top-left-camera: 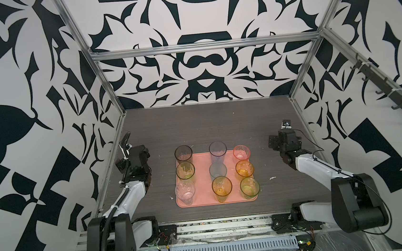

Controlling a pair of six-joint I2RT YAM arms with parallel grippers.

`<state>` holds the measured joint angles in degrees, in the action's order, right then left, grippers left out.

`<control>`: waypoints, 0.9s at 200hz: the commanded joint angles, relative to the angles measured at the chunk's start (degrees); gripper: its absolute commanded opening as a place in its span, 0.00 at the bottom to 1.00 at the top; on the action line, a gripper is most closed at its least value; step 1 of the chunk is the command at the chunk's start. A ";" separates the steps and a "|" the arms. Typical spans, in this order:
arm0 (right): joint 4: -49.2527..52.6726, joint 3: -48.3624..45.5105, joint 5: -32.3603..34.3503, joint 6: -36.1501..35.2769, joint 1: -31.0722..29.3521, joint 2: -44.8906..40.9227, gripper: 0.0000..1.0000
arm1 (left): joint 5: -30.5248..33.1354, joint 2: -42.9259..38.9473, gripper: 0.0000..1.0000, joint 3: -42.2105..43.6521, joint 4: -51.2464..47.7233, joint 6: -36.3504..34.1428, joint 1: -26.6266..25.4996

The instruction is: Place the glasses into the tray

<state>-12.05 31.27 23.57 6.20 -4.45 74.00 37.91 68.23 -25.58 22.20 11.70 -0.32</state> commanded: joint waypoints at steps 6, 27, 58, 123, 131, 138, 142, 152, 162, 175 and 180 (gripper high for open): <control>-14.36 -1.78 -0.90 -4.46 0.44 2.38 1.00 | -3.99 5.88 0.99 2.26 12.66 -0.45 0.27; -11.93 0.20 -0.47 -5.68 0.71 5.20 1.00 | -8.18 10.54 0.99 5.36 22.67 -1.71 0.40; -17.36 -3.27 -1.54 -5.71 0.70 6.73 1.00 | -14.29 17.36 0.99 7.02 33.13 -4.30 0.58; -30.30 -7.62 -15.01 -5.19 0.67 10.81 1.00 | -16.64 20.98 0.99 4.87 31.89 -4.94 0.57; -33.54 -8.50 -15.81 -5.47 0.69 12.38 1.00 | -16.82 21.37 1.00 5.50 33.61 -5.20 0.58; -36.35 -9.14 -16.81 -5.71 0.67 13.64 1.00 | -16.52 21.31 0.99 5.27 33.03 -5.07 0.52; -37.26 -9.80 -17.31 -5.99 0.67 13.89 1.00 | -16.47 21.16 0.99 5.20 32.63 -4.97 0.57; -37.98 -10.41 -17.28 -5.88 0.69 14.08 1.00 | -16.18 20.89 0.99 5.02 31.87 -4.76 0.57; -40.65 -11.18 -17.24 -5.97 0.71 15.18 1.00 | -16.12 20.98 1.00 5.04 32.18 -4.82 0.58; -40.21 -11.10 -17.27 -5.86 0.67 15.00 1.00 | -16.13 21.03 1.00 5.08 32.30 -4.76 0.57; -39.39 -10.84 -17.25 -5.87 0.69 14.77 1.00 | -16.07 21.01 0.99 5.09 32.30 -4.77 0.56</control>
<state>-45.50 20.16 7.92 0.89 -4.08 89.62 21.67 89.23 -19.62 53.49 7.01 0.01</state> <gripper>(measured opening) 0.998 0.994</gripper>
